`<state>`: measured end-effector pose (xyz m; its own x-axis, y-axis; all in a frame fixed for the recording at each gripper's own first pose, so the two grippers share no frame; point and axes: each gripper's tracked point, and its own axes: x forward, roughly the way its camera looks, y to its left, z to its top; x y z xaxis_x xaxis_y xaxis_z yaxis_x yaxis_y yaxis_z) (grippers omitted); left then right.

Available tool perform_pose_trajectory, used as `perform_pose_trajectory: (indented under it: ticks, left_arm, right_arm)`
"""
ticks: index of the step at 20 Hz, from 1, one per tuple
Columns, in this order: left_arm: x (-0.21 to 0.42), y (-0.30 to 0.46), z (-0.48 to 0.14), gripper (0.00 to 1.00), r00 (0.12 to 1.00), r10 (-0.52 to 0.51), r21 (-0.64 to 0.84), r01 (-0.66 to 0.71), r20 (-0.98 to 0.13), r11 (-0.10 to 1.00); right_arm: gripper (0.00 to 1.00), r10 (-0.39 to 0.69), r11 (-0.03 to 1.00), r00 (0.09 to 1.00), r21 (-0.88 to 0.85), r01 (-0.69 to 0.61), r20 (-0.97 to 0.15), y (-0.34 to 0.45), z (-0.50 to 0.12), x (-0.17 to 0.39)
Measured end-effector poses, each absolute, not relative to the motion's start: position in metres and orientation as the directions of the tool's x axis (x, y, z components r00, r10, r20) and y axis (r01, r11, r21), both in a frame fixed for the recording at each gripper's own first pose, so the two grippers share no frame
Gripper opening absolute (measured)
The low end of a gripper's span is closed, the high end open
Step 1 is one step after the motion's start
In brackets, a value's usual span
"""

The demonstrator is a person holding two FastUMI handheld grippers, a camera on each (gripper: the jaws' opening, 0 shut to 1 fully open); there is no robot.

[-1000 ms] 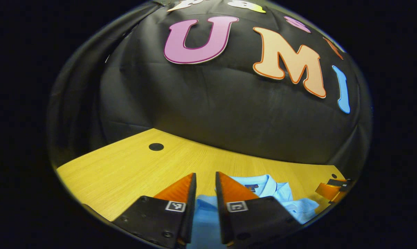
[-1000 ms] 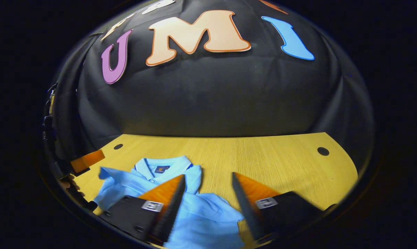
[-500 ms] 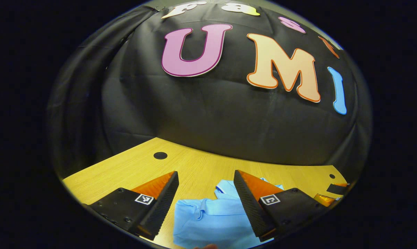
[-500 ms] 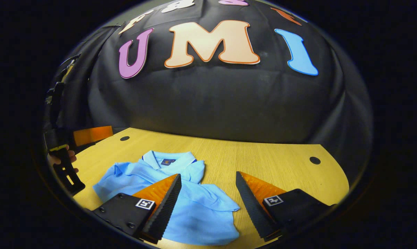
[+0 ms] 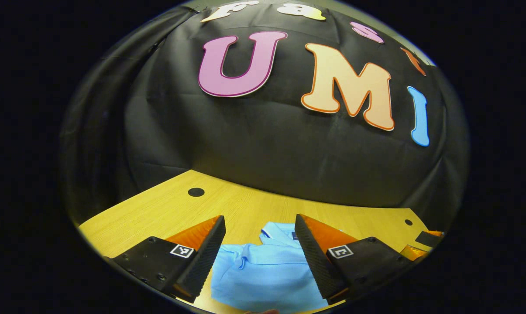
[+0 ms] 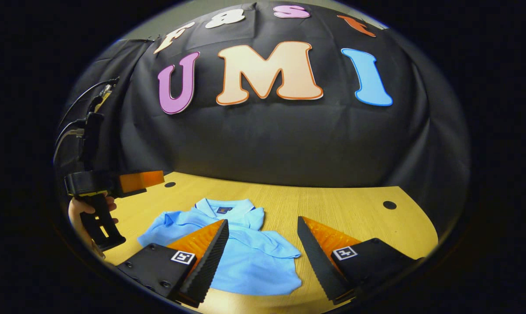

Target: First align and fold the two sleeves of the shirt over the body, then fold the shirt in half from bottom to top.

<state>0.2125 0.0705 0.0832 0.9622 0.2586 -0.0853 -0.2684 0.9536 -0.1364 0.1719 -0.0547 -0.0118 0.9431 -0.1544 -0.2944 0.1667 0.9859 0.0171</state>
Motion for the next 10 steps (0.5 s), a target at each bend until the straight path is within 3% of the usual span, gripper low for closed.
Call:
perform_pose_trajectory:
  ticks: [10]
  left_arm:
    - [0.19,0.034,0.109,0.95,0.982,0.188,-0.062,-0.19,-0.031,0.98]
  right_arm:
    - [0.98,-0.158,0.987,0.952,-0.004,0.162,-0.262,-0.055,0.012,0.125]
